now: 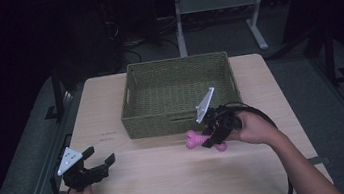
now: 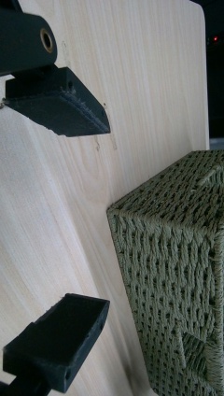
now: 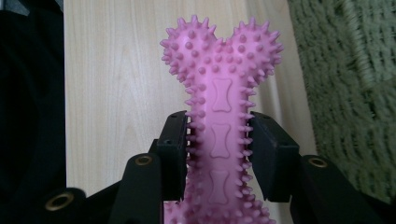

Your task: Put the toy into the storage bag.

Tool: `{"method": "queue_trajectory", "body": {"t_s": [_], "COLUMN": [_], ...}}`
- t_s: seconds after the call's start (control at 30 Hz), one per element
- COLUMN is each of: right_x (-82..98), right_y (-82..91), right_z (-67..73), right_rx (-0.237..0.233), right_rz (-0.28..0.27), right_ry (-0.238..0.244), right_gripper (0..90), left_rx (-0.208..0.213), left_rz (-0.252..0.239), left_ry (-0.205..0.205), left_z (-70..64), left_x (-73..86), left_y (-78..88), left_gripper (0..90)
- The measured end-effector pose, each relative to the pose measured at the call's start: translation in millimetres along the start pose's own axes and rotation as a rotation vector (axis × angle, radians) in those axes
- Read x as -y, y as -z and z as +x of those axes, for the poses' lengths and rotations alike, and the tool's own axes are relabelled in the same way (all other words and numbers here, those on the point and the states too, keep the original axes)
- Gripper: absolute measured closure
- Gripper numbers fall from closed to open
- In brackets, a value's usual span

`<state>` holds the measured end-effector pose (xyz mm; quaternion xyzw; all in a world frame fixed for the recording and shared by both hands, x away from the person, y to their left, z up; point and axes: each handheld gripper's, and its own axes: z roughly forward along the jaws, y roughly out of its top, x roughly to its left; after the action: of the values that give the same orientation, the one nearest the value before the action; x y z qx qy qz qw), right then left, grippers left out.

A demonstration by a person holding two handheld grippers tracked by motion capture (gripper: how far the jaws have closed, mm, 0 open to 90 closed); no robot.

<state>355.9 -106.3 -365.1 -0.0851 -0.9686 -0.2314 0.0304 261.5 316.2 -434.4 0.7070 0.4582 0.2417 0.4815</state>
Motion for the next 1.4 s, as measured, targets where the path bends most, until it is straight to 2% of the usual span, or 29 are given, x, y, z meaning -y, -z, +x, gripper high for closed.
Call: {"method": "queue_trajectory", "body": {"t_s": [0.57,1.1,1.4], "right_x": [-11.7,-21.8,-29.9], "right_y": [25.2,42.0,51.3], "right_z": [-13.1,-25.9,-35.7], "right_rx": [0.013,0.026,0.037], "right_rz": [-0.025,-0.045,-0.037], "right_ry": [0.001,-0.001,0.001], "right_gripper": [58.5,58.5,58.5], "left_rx": [0.003,0.004,0.004], "left_rz": [0.002,0.000,0.001], "left_ry": [-0.005,-0.003,0.001], "left_z": [-0.2,0.9,1.1], "left_x": [-0.4,-0.4,-0.6], "left_y": [-1.3,-1.2,-2.1], "left_gripper": [12.8,12.8,12.8]}}
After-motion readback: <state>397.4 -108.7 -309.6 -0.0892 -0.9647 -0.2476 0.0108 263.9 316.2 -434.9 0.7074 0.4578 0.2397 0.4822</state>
